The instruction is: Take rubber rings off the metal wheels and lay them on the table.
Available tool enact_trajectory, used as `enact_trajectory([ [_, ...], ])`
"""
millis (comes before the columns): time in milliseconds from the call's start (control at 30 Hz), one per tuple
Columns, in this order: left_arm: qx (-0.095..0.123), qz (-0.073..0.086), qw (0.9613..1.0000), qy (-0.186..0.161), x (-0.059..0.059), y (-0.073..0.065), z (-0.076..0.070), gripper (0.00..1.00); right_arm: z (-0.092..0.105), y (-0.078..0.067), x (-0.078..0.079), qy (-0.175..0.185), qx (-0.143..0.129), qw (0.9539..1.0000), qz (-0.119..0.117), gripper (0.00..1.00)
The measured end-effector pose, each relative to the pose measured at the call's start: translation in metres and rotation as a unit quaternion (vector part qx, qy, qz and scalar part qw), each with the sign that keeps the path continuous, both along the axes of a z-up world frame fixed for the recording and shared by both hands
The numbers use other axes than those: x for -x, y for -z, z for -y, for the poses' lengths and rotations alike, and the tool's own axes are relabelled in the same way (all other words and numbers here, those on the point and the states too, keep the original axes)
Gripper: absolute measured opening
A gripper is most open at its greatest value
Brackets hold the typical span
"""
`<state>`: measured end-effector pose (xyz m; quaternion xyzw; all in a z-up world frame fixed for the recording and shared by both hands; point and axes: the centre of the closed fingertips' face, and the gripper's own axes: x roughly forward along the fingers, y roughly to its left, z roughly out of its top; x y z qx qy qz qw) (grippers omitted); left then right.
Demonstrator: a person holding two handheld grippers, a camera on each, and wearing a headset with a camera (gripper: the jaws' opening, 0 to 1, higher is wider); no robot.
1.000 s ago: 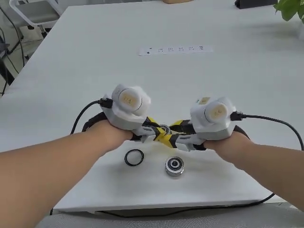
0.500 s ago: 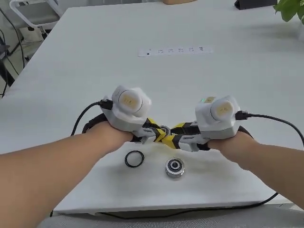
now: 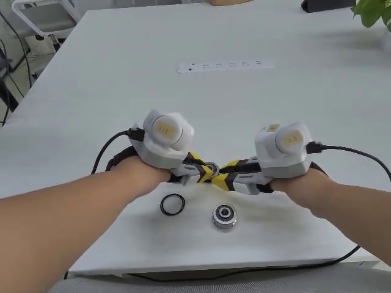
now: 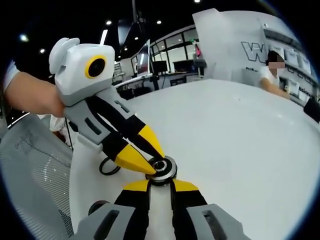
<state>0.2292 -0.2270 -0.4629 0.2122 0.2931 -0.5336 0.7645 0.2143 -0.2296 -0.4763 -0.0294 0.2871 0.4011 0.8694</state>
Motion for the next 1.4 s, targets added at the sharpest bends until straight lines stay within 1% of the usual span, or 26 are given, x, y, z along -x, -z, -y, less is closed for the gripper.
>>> enact_trajectory([
  [167,-0.002,0.000,1.0000,-0.001,0.000,0.000,0.000,0.06,0.000,0.000,0.000,0.001,0.001,1.0000,-0.001,0.10],
  [200,-0.002,0.000,1.0000,-0.002,0.000,0.000,0.000,0.06,0.000,0.000,0.000,0.002,0.001,1.0000,-0.002,0.09],
  [233,-0.002,0.000,1.0000,-0.002,0.000,0.000,0.000,0.06,0.004,0.004,0.002,0.008,0.009,0.9999,-0.010,0.01],
  [267,-0.002,0.000,1.0000,-0.003,0.000,0.000,0.000,0.06,0.003,0.001,0.002,0.010,-0.005,0.9999,-0.012,0.01],
  [300,-0.003,0.000,1.0000,-0.003,0.000,0.000,-0.001,0.06,0.005,0.002,0.001,0.011,-0.001,0.9999,-0.011,0.01],
  [400,-0.004,0.000,1.0000,-0.004,0.000,0.000,-0.001,0.06,0.004,0.003,0.001,0.012,0.000,0.9998,-0.014,0.01],
  [467,-0.005,0.000,1.0000,-0.004,0.001,0.000,0.000,0.06,0.005,0.003,0.001,0.025,-0.013,0.9992,-0.027,0.00],
  [533,-0.007,0.001,1.0000,-0.004,0.001,0.000,0.000,0.06,0.006,0.003,0.001,0.043,-0.033,0.9974,-0.047,0.00],
  [567,-0.007,0.001,1.0000,-0.004,0.001,0.000,0.000,0.06,0.007,0.003,0.000,0.047,-0.039,0.9967,-0.054,0.00],
  [633,-0.007,0.001,1.0000,-0.005,0.001,0.000,-0.001,0.06,0.007,0.003,0.000,0.050,-0.044,0.9960,-0.059,0.00],
  [700,-0.006,0.001,1.0000,-0.005,0.001,0.000,-0.001,0.06,0.007,0.002,0.002,0.061,-0.056,0.9938,-0.074,0.00],
  [733,-0.006,0.001,1.0000,-0.005,0.001,0.000,-0.001,0.06,0.007,0.002,0.002,0.063,-0.059,0.9933,-0.077,0.00],
  [767,-0.006,0.001,1.0000,-0.005,0.001,0.000,-0.001,0.06,0.008,0.002,0.003,0.073,-0.071,0.9907,-0.091,0.00],
  [800,-0.006,0.002,1.0000,-0.004,0.001,0.000,-0.001,0.06,0.008,0.002,0.004,0.078,-0.078,0.9889,-0.099,0.00],
  [933,-0.006,0.002,1.0000,-0.004,0.002,0.000,-0.001,0.06,0.010,0.000,0.004,0.082,-0.089,0.9867,-0.109,0.00],
  [1067,-0.007,0.002,1.0000,-0.003,0.002,0.000,-0.001,0.06,0.008,-0.004,0.007,0.088,-0.101,0.9832,-0.123,0.00],
  [1100,-0.008,0.002,1.0000,-0.002,0.003,0.000,0.000,0.06,0.008,-0.004,0.006,0.090,-0.105,0.9822,-0.127,0.00],
  [1133,-0.009,0.003,1.0000,-0.001,0.003,0.000,0.000,0.06,0.010,-0.005,0.006,0.095,-0.113,0.9802,-0.132,0.00],
  [1167,-0.009,0.003,0.9999,-0.002,0.003,0.000,0.000,0.06,0.010,-0.006,0.006,0.096,-0.116,0.9796,-0.133,0.00],
  [1200,-0.010,0.004,0.9999,-0.002,0.003,0.000,0.000,0.06,0.011,-0.008,0.004,0.099,-0.125,0.9777,-0.137,0.00],
  [1333,-0.007,0.003,0.9999,-0.007,0.004,0.000,0.000,0.06,0.010,-0.009,0.005,0.101,-0.125,0.9773,-0.138,0.00],
  [1400,-0.007,0.003,0.9999,-0.009,0.004,0.000,0.000,0.06,0.009,-0.009,0.004,0.111,-0.129,0.9755,-0.140,0.00],
])
